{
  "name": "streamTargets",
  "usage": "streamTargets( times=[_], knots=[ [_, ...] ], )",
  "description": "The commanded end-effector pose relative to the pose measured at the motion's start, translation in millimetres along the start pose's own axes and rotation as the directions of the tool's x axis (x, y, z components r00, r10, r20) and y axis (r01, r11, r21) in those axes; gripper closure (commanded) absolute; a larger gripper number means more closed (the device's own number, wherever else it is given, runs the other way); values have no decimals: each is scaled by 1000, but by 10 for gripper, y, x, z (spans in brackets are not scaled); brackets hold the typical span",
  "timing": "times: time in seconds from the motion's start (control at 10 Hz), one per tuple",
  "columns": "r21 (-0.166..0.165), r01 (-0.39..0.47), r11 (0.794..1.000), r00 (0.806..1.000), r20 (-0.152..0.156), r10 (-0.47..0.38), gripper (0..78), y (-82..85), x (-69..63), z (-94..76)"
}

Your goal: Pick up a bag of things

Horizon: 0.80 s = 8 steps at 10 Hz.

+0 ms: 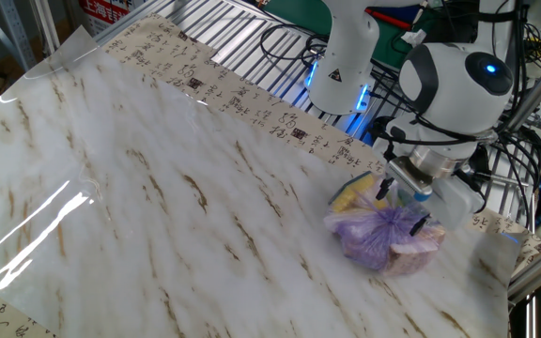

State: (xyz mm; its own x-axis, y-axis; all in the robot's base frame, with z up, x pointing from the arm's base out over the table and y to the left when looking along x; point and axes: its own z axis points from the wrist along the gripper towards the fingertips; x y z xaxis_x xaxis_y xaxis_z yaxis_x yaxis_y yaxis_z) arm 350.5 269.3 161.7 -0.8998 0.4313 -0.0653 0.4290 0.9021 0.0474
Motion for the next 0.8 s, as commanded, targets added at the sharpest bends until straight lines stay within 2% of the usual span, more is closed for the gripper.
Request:
streamTargets(
  times=[0.1,0.8],
  knots=[
    [-6,4,1000,1000,5,-4,1,5,7,24],
    [-7,18,1000,1000,8,-18,1,-14,41,38]
  ],
)
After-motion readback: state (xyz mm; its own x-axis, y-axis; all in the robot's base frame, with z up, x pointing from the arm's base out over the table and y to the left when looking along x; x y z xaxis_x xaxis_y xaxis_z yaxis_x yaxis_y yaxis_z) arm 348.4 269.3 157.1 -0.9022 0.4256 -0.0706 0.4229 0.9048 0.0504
